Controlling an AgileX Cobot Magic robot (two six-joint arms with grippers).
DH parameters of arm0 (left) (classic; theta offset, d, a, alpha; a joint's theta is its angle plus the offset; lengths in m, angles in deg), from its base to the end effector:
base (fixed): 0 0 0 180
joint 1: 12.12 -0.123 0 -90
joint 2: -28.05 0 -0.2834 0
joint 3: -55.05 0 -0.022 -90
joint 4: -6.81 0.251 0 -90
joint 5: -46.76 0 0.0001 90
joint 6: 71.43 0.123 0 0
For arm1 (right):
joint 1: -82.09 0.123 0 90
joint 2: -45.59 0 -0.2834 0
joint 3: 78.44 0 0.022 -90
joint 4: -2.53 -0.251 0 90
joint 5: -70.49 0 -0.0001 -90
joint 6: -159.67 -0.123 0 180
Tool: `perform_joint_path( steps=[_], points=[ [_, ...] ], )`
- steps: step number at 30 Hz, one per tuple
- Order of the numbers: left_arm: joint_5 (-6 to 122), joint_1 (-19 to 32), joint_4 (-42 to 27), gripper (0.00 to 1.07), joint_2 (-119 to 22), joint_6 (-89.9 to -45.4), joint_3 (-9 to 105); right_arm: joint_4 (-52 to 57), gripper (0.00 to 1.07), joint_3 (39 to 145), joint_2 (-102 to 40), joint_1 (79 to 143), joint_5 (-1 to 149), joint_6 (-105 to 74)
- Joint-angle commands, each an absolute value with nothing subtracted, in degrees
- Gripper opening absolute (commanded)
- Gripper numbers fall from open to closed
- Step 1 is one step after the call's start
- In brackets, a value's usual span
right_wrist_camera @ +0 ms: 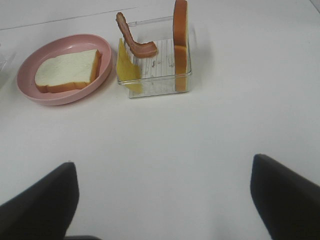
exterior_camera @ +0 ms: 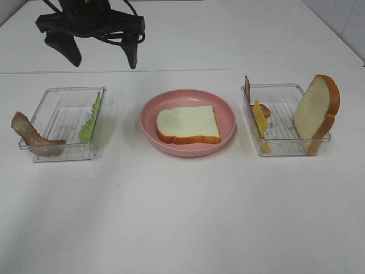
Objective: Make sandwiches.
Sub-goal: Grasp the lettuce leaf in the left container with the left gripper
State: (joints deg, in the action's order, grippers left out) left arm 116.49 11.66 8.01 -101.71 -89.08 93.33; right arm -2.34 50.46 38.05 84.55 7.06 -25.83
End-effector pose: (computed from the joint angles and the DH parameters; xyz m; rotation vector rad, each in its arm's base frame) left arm 0.4331 -0.1882 0.2399 0.1567 2.8200 -0.1378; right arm 0.0255 0.0104 0.2445 0.0522 2.1322 0.1853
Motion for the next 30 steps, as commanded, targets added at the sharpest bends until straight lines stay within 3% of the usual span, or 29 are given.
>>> perform_joint_path(
  steps=[1,21,30],
  points=[
    [122.28,9.31,8.58,0.98,-102.80,-89.94,92.87,-2.46,0.87,50.28,39.82,84.50,7.81,-25.78],
    [121.13,9.14,11.68,0.97,-112.94,-91.14,93.27,-2.46,0.87,50.28,39.82,84.50,7.81,-25.78],
    [121.42,9.14,10.99,0.84,-113.28,-91.26,93.27,-2.46,0.87,50.28,39.82,84.50,7.81,-25.78]
  ],
)
